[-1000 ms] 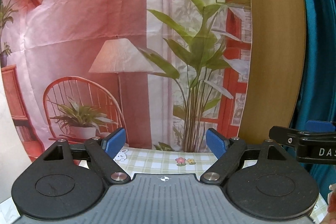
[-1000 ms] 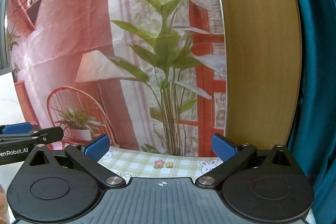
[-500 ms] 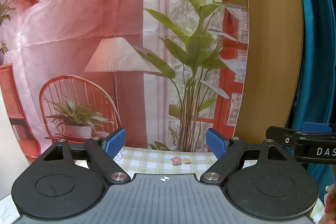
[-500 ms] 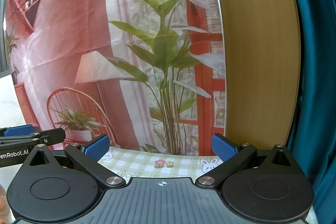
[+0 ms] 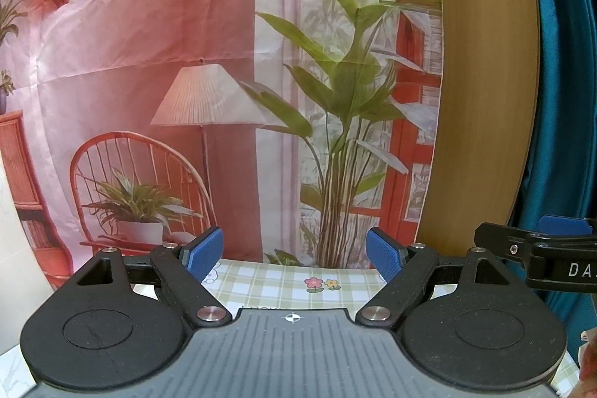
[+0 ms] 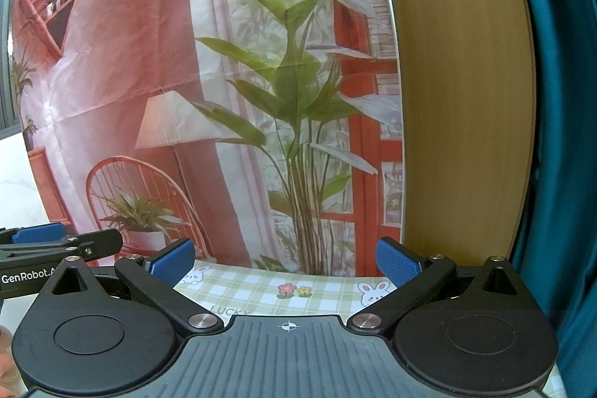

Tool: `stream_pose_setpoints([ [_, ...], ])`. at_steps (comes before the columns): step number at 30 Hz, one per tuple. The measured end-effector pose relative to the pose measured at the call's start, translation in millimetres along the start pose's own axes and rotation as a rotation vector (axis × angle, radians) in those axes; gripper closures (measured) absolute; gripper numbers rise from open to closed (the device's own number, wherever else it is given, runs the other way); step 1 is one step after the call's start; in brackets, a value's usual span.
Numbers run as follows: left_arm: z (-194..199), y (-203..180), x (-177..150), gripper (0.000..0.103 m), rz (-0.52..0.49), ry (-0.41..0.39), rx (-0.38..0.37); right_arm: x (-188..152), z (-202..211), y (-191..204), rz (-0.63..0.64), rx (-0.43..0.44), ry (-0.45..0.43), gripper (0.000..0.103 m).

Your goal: Organize plates and bowls

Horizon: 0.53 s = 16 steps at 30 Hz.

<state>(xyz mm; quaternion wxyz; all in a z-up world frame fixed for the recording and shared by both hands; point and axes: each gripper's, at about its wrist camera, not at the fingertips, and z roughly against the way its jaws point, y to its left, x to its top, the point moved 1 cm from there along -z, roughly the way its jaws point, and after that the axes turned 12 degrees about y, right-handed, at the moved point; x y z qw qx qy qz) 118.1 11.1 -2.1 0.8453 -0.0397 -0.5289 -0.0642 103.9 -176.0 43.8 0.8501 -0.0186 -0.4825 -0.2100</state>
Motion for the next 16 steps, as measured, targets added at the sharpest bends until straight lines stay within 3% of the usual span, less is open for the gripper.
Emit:
stream_pose_setpoints([
  [16, -0.2, 0.8, -1.8, 0.018, 0.0, 0.003, -0.003, -3.7, -2.0, -0.3, -0.006, 0.0, 0.009, 0.0],
])
